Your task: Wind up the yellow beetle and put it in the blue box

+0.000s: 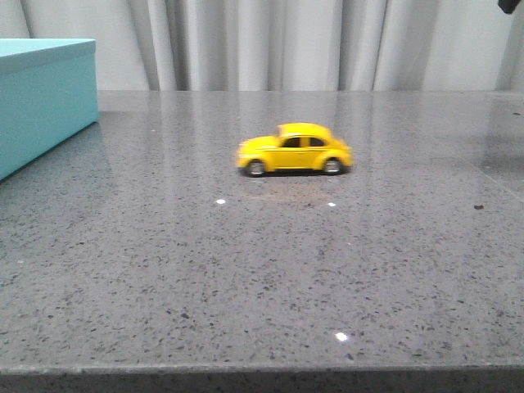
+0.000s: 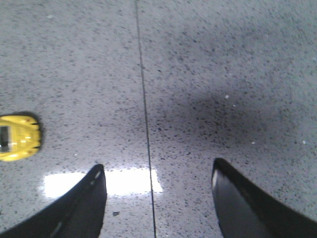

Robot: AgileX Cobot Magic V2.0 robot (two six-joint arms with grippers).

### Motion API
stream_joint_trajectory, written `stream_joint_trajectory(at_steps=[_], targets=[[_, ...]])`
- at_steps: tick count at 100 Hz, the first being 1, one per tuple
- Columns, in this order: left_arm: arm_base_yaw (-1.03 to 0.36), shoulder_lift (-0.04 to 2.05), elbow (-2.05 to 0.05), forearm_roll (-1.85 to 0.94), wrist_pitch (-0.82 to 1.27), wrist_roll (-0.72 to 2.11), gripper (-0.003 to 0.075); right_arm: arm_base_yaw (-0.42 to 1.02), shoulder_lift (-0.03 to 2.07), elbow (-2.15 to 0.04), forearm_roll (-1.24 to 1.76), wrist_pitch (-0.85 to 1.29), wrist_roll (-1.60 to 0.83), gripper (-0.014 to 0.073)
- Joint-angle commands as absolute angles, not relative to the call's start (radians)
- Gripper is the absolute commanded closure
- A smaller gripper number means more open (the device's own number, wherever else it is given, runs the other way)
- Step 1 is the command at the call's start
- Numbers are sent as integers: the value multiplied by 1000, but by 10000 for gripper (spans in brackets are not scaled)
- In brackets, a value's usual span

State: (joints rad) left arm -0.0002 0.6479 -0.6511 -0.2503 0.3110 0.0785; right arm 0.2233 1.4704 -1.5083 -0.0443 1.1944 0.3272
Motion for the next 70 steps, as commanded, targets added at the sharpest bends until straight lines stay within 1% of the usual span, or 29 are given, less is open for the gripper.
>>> stream_joint_trajectory(at_steps=[1,20,38,51,70], targets=[[-8,657,-687,-273,238,87,226,237,1409,-1517,-47,1126,311,126],[-68,667,-709,-273,277,159,226,248,1352,-1458,-44,1083,311,126],[-171,744,-823,-273,377,261,226,248,1299,-1430,-44,1073,306,126],[-254,851,-942,-273,516,370,226,248,1267,-1430,-44,1073,296,126],[-329,1028,-1114,-273,715,569,226,248,1225,-1430,-44,1073,296,126]])
